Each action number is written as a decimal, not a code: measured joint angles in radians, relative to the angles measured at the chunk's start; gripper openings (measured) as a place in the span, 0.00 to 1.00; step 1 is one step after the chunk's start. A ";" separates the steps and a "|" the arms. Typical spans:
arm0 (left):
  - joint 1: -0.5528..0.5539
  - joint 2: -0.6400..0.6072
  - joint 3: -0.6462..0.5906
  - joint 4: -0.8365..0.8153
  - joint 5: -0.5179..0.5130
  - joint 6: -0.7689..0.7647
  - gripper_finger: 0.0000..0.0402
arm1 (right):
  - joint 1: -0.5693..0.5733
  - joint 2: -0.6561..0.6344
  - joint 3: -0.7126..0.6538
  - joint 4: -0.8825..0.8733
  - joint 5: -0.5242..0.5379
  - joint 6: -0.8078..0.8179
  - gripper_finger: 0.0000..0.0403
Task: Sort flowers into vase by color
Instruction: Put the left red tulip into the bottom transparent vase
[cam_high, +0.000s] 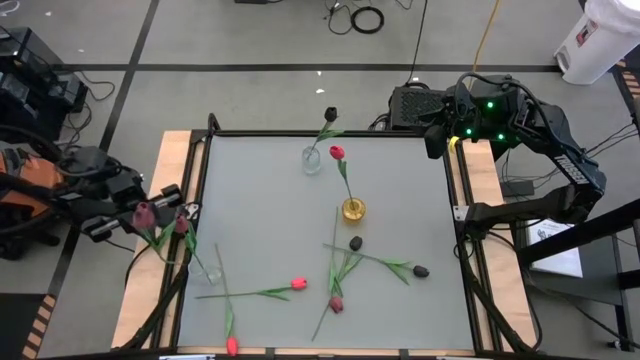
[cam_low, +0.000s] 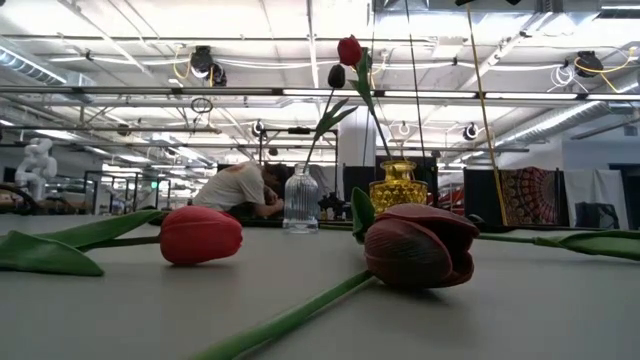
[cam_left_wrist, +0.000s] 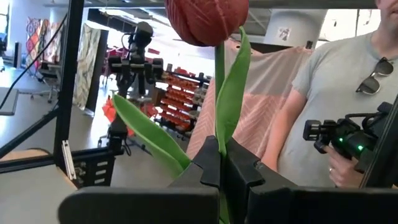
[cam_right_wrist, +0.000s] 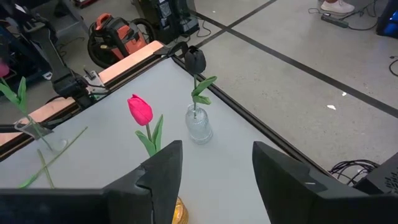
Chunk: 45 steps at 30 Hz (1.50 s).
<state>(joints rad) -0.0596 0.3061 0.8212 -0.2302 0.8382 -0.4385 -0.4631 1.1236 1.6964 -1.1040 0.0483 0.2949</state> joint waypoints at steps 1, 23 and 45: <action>0.000 0.000 -0.008 0.010 0.000 -0.001 0.00 | 0.000 0.000 0.000 0.000 0.000 0.000 0.46; -0.070 -0.002 -0.146 0.067 -0.044 -0.001 0.00 | 0.000 0.000 0.000 0.000 0.000 0.000 0.46; -0.100 -0.002 -0.192 0.055 -0.079 0.024 0.00 | 0.000 0.000 0.000 0.000 0.000 0.000 0.46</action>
<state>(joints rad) -0.1596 0.3042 0.6296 -0.1751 0.7589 -0.4147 -0.4632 1.1236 1.6963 -1.1040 0.0482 0.2947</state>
